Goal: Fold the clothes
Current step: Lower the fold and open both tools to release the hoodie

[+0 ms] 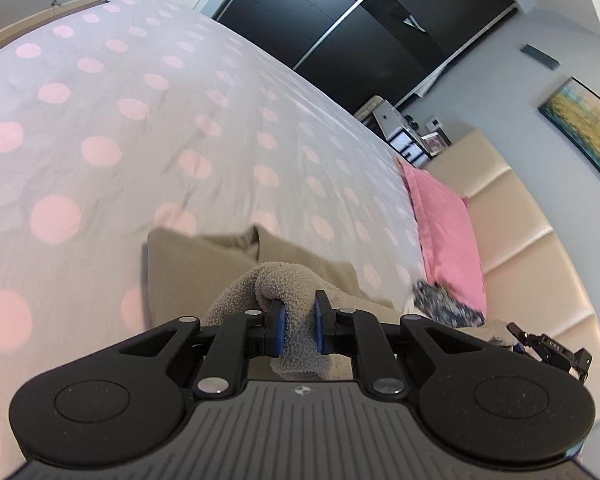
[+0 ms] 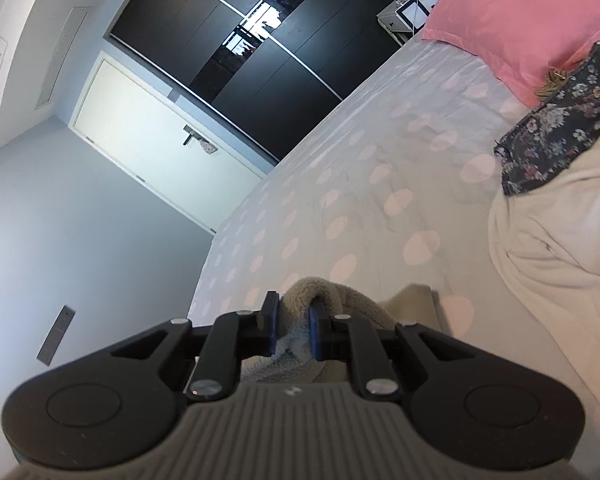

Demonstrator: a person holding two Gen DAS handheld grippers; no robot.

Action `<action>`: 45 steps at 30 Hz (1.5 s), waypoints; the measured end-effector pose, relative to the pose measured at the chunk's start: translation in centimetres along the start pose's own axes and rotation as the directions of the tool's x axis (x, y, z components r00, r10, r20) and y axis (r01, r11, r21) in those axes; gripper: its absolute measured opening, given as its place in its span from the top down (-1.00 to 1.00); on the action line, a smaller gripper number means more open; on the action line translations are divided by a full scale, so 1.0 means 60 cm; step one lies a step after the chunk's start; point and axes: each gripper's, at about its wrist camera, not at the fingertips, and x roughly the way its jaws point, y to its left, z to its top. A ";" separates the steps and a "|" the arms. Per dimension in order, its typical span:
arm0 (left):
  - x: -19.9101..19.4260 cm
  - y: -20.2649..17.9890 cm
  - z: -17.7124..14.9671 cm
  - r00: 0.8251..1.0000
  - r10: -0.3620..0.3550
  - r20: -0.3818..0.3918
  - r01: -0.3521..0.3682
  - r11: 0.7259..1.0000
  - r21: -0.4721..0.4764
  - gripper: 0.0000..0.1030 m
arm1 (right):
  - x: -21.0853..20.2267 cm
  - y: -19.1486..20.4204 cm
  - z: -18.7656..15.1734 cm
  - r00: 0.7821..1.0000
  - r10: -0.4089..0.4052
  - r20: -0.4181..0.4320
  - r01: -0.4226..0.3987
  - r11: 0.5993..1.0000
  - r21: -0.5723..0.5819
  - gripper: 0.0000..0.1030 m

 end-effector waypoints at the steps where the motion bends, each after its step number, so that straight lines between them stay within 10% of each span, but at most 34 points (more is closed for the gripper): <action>1: 0.015 0.005 0.013 1.000 0.004 0.000 -0.004 1.000 -0.010 0.78 | 0.021 -0.001 0.009 1.000 -0.003 0.004 0.003 1.000 0.003 0.68; 17: 0.230 0.116 0.094 0.993 0.083 -0.087 -0.097 0.979 -0.177 0.65 | 0.281 -0.080 0.039 0.984 -0.158 -0.086 0.162 0.986 0.039 0.56; 22: 0.196 0.091 0.103 0.997 0.075 0.011 -0.073 0.986 -0.150 -0.24 | 0.252 -0.053 0.051 0.981 -0.194 0.012 0.195 0.979 -0.053 -0.23; 28: 0.165 0.034 0.093 0.989 0.136 0.058 -0.136 0.991 -0.011 -0.24 | 0.222 -0.022 0.038 0.982 -0.190 -0.015 0.185 0.969 -0.161 -0.22; 45: 0.342 -0.012 0.056 0.929 0.370 0.015 -0.364 0.902 0.231 -0.34 | 0.415 0.074 -0.093 0.916 -0.399 -0.039 0.281 0.707 -0.649 -0.33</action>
